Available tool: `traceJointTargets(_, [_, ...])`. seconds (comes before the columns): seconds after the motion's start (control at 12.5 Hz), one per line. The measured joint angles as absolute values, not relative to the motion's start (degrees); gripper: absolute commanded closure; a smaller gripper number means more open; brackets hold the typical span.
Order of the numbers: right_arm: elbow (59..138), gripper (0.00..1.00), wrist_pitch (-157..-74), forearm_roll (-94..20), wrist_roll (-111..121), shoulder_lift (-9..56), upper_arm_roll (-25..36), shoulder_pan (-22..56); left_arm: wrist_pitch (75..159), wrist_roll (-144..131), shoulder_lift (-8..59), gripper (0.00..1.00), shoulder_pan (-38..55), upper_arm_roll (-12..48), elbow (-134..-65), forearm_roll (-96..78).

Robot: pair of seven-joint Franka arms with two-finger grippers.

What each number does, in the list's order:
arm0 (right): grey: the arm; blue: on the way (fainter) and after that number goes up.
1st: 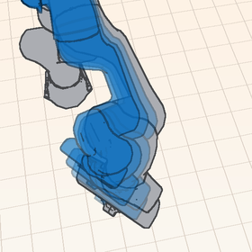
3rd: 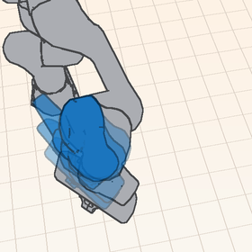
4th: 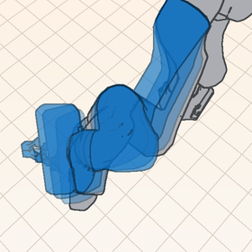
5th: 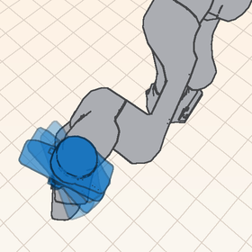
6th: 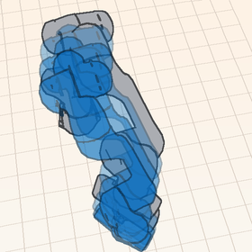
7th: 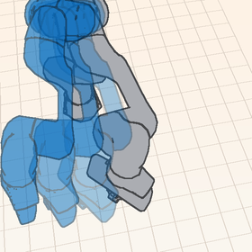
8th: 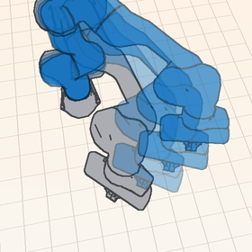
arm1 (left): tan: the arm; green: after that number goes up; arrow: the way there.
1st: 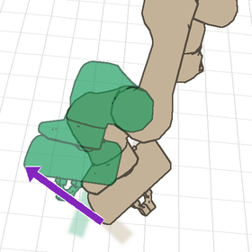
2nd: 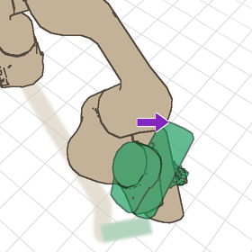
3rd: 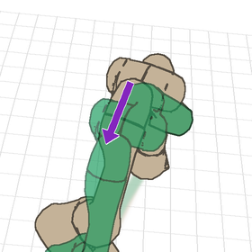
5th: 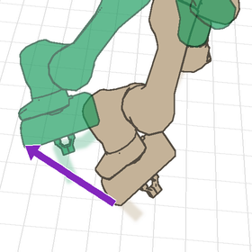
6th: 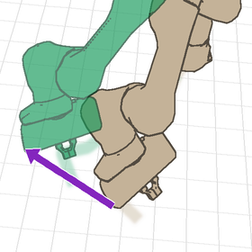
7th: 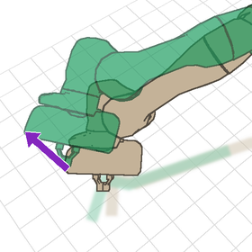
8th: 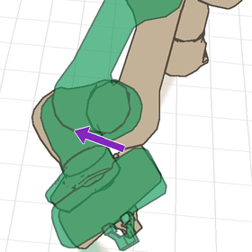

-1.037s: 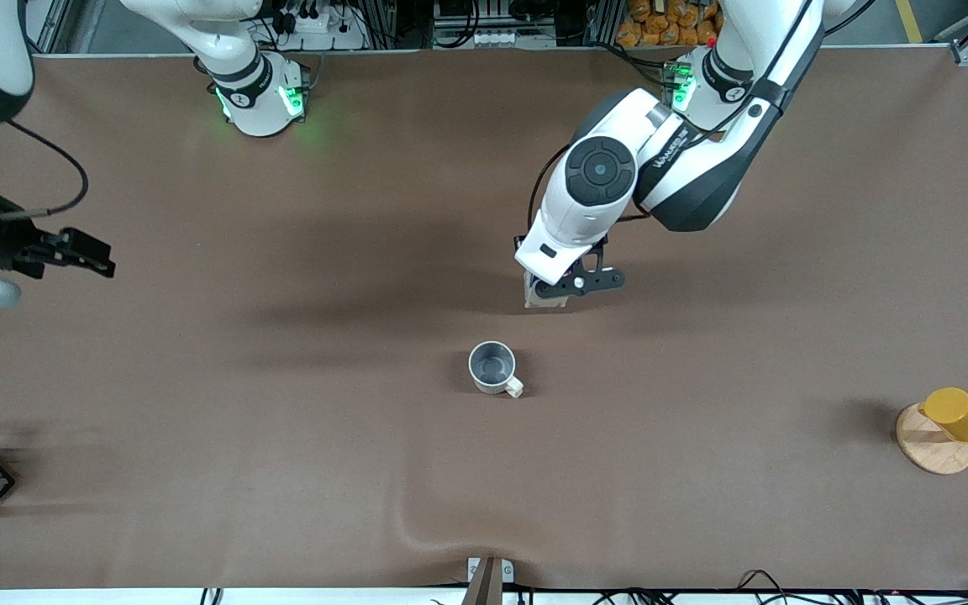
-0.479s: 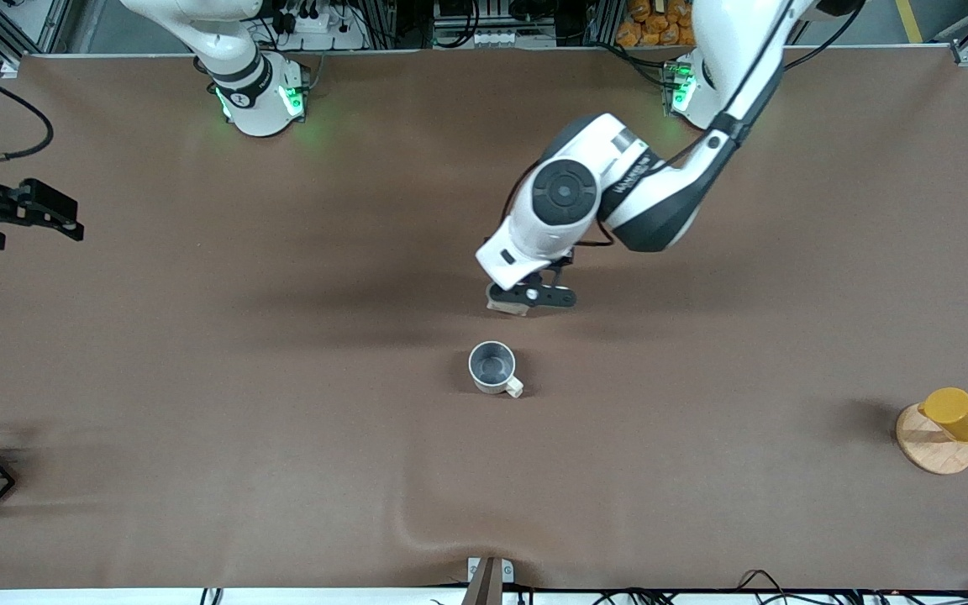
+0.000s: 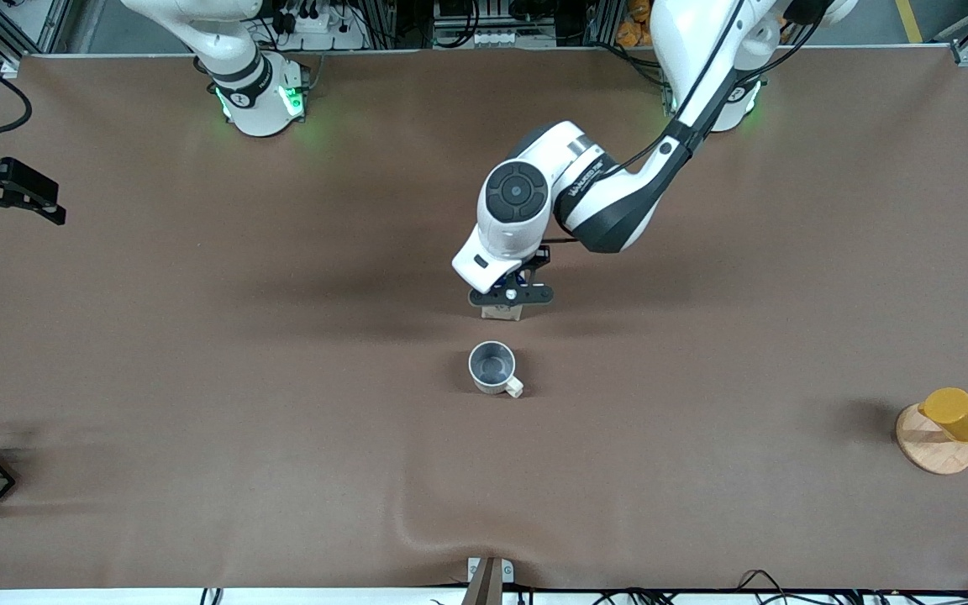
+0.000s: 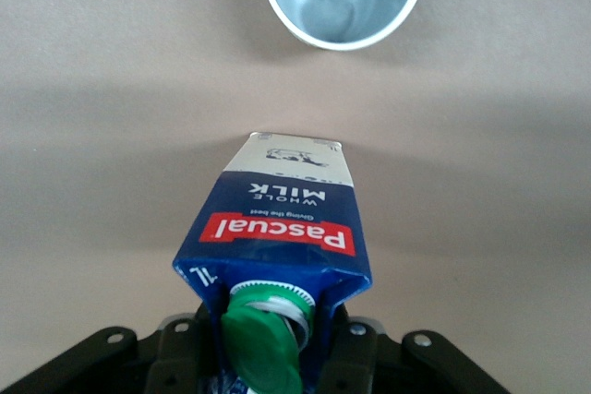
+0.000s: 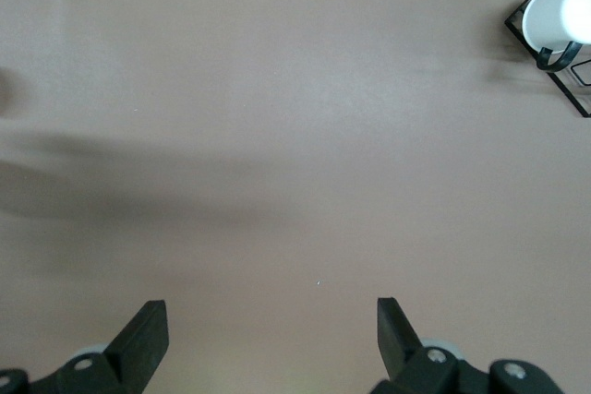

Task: Place milk next to cup
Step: 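Carry the milk carton with the left gripper beside the mug and lower it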

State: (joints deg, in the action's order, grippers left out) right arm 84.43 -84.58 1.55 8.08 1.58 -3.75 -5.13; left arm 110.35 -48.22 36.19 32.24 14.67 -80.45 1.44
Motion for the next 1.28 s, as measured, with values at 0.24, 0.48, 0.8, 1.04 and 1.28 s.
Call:
traceJointTargets(0.24, [85.3, 0.00, -84.5, 1.6, 5.7, 1.7, -3.7, -5.2, 110.3, -48.4, 36.5, 0.54, 32.4, 13.5, -79.6, 1.4])
traceJointTargets(0.48, [86.0, 0.00, -84.5, 1.5, 5.1, 2.0, -3.7, -5.2, 111.2, -48.4, 36.6, 0.54, 32.3, 12.9, -79.3, 1.4])
traceJointTargets(0.8, [86.9, 0.00, -84.5, 1.5, 4.9, 2.0, -3.7, -5.3, 113.1, -48.5, 37.2, 0.52, 32.3, 12.9, -79.2, 1.4])
traceJointTargets(1.04, [87.3, 0.00, -84.8, 1.5, 4.9, 2.0, -3.8, -5.4, 113.5, -48.5, 37.4, 0.14, 32.4, 12.9, -79.2, 1.4])
traceJointTargets(1.28, [87.7, 0.00, -84.9, 1.5, 2.4, 2.0, -4.1, -5.4, 113.9, -48.5, 37.7, 0.00, 32.5, 12.9, -79.1, 1.4])
